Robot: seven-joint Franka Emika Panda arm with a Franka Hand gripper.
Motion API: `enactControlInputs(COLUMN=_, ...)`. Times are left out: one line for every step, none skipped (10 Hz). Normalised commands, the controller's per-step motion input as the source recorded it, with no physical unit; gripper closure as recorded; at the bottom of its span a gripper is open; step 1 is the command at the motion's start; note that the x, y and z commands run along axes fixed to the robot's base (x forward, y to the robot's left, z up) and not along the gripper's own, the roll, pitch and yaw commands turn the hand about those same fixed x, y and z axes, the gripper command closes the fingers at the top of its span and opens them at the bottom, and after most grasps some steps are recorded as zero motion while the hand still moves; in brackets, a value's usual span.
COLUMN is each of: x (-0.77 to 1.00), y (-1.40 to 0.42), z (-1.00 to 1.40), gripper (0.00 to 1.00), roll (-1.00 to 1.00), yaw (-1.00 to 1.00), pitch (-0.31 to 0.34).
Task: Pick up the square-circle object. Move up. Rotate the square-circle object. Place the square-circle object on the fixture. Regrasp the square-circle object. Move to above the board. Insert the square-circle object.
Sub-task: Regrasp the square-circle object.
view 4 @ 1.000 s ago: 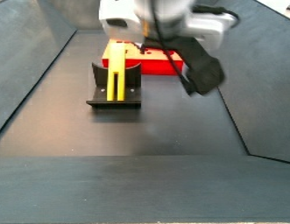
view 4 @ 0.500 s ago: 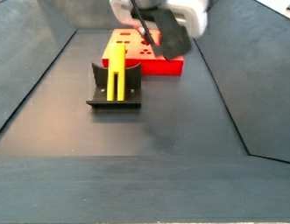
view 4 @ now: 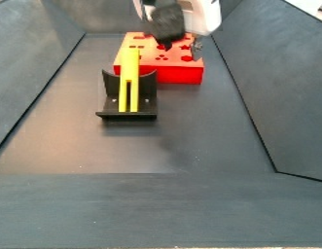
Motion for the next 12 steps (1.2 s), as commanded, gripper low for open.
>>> enactControlInputs(x=-0.05, y=-0.02, z=0.01, gripper=0.0, roll=0.73, yaw=-1.0, pitch=-0.32)
enactControlInputs(x=-0.05, y=-0.01, z=0.0, gripper=0.0, roll=0.72, yaw=-1.0, pitch=-0.327)
enactControlInputs(x=-0.04, y=-0.01, z=0.0, gripper=0.0, roll=0.7, yaw=-1.0, pitch=-0.325)
enactControlInputs(x=-0.04, y=-0.01, z=0.0, gripper=0.0, roll=0.69, yaw=-1.0, pitch=-0.319)
enactControlInputs(x=-0.04, y=-0.01, z=0.0, gripper=0.0, roll=0.68, yaw=-1.0, pitch=-0.297)
enactControlInputs(x=-0.04, y=-0.01, z=0.0, gripper=0.0, roll=0.66, yaw=-1.0, pitch=-0.263)
enactControlInputs(x=-0.04, y=0.0, z=0.0, gripper=0.0, roll=0.64, yaw=-1.0, pitch=-0.189)
enactControlInputs(x=-0.04, y=0.0, z=0.0, gripper=0.0, roll=0.57, yaw=-0.93, pitch=-0.13)
enactControlInputs(x=-0.03, y=0.0, z=-0.01, gripper=0.0, roll=0.37, yaw=-0.62, pitch=0.017)
enactControlInputs(x=-0.03, y=0.0, z=0.0, gripper=0.0, roll=0.22, yaw=-0.39, pitch=0.119)
enactControlInputs(x=-0.02, y=0.0, z=0.01, gripper=0.0, roll=0.15, yaw=-0.27, pitch=0.164)
enactControlInputs(x=-0.01, y=0.0, z=0.01, gripper=0.0, roll=0.12, yaw=-0.2, pitch=0.181)
